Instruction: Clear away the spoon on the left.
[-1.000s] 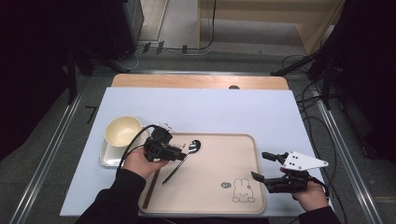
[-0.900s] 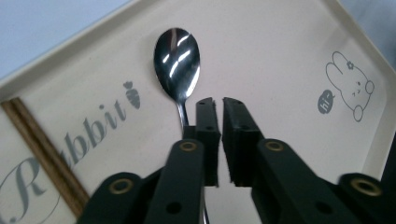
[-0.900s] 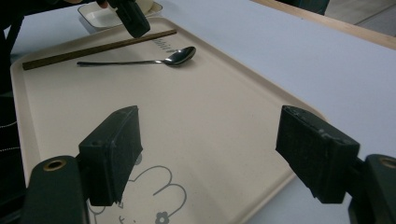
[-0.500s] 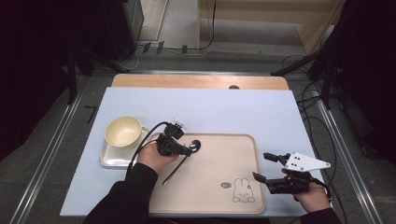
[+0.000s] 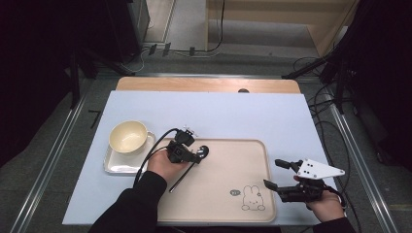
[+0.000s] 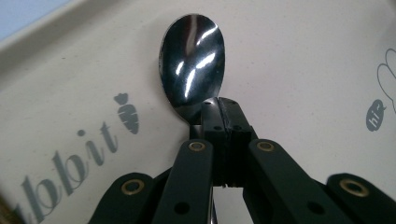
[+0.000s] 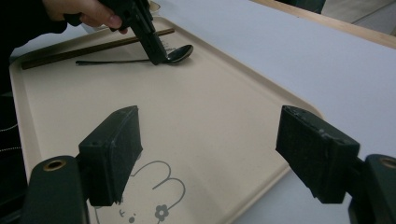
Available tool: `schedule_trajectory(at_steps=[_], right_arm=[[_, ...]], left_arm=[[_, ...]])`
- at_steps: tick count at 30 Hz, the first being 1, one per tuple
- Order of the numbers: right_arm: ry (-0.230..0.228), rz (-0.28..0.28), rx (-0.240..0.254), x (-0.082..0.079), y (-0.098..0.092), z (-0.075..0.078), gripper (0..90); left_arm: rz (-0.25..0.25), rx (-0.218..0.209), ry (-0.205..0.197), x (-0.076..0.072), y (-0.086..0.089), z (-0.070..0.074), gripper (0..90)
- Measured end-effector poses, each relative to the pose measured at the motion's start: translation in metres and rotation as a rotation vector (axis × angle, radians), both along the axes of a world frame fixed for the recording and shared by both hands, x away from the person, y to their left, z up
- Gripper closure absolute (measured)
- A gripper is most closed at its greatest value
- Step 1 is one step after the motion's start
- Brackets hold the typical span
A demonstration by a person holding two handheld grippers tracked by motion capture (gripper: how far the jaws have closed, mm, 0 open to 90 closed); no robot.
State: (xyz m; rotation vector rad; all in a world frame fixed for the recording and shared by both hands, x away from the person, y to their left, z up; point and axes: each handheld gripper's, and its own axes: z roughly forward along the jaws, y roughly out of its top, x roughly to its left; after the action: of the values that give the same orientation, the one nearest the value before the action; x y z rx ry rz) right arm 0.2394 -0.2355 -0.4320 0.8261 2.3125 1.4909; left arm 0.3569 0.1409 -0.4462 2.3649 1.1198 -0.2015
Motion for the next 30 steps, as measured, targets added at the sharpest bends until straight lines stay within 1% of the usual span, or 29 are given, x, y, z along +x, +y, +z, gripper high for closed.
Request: schedule_trajectory(at_steps=[3,4,7,8,11,15,17,20,21,23,30], right_arm=[[0.0,0.003,-0.002,0.0,0.0,0.0,22.1],[0.0,0.003,-0.002,0.0,0.0,0.0,22.1],[0.001,0.008,-0.004,-0.001,0.001,0.0,22.1],[0.001,0.008,-0.004,-0.001,0.001,0.0,22.1],[0.001,0.005,-0.001,0.0,0.001,0.0,22.1],[0.001,0.007,-0.002,-0.001,0.001,0.0,22.1],[0.002,0.009,0.003,-0.001,0.001,0.0,22.1],[0.004,0.008,0.005,-0.001,0.001,0.0,22.1],[0.003,0.007,0.005,0.0,0.001,0.0,22.1],[0.003,0.008,0.004,0.0,0.001,0.0,22.1],[0.003,0.011,0.003,0.0,0.001,0.0,22.1]], left_arm=[[0.022,-0.003,0.002,0.002,0.005,0.0,90.0],[0.022,-0.003,0.002,0.002,0.005,0.0,90.0],[0.033,0.025,-0.008,0.002,0.011,0.002,90.0],[0.035,0.025,-0.007,0.002,0.013,0.002,90.0],[0.069,0.003,0.006,0.003,0.023,0.001,90.0],[0.085,-0.003,0.013,0.003,0.03,0.001,90.0],[0.111,-0.022,0.029,0.003,0.036,0.0,90.0],[0.134,-0.016,0.039,0.003,0.042,0.001,90.0],[0.145,-0.003,0.032,0.002,0.045,0.002,90.0],[0.149,0.002,0.031,0.001,0.047,0.002,90.0],[0.176,-0.001,0.036,0.0,0.054,0.002,90.0]])
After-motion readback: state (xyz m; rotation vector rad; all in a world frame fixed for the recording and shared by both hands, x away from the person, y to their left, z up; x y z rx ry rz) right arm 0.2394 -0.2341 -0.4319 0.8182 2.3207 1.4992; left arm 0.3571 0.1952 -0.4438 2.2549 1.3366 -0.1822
